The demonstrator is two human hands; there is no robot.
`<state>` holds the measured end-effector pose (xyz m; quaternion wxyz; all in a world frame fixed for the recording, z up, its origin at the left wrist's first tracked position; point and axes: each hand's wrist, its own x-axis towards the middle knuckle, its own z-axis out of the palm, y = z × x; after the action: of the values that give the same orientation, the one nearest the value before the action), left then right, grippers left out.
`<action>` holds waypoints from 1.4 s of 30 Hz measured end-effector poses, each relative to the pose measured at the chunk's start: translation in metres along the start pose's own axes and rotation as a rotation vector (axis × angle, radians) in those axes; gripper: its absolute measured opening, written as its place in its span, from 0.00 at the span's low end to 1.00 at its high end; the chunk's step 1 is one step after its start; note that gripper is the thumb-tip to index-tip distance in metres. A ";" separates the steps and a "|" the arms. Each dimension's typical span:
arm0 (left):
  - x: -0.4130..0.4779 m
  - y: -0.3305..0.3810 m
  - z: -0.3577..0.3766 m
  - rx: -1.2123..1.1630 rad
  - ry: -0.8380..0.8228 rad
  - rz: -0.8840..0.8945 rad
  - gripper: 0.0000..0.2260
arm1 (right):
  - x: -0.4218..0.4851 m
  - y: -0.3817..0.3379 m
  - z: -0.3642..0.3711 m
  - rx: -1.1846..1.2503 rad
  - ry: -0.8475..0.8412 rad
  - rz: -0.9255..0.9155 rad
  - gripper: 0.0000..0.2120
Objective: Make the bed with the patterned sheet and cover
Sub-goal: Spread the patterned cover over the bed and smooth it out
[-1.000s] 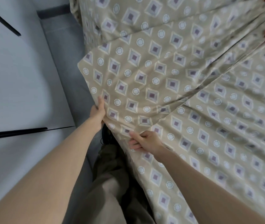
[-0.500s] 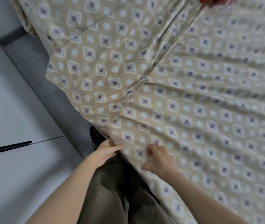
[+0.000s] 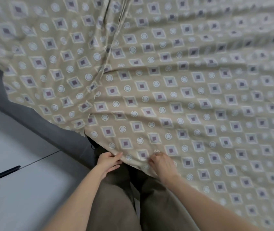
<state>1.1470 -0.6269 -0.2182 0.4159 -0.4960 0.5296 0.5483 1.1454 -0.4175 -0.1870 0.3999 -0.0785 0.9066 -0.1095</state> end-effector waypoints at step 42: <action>0.023 0.006 0.014 0.093 0.238 -0.098 0.05 | -0.046 0.070 -0.001 -0.201 -0.042 -0.074 0.20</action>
<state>1.1361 -0.6154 -0.2401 0.3988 -0.5630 0.5751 0.4395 1.1717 -0.3391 -0.1719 0.4047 -0.1538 0.9009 -0.0313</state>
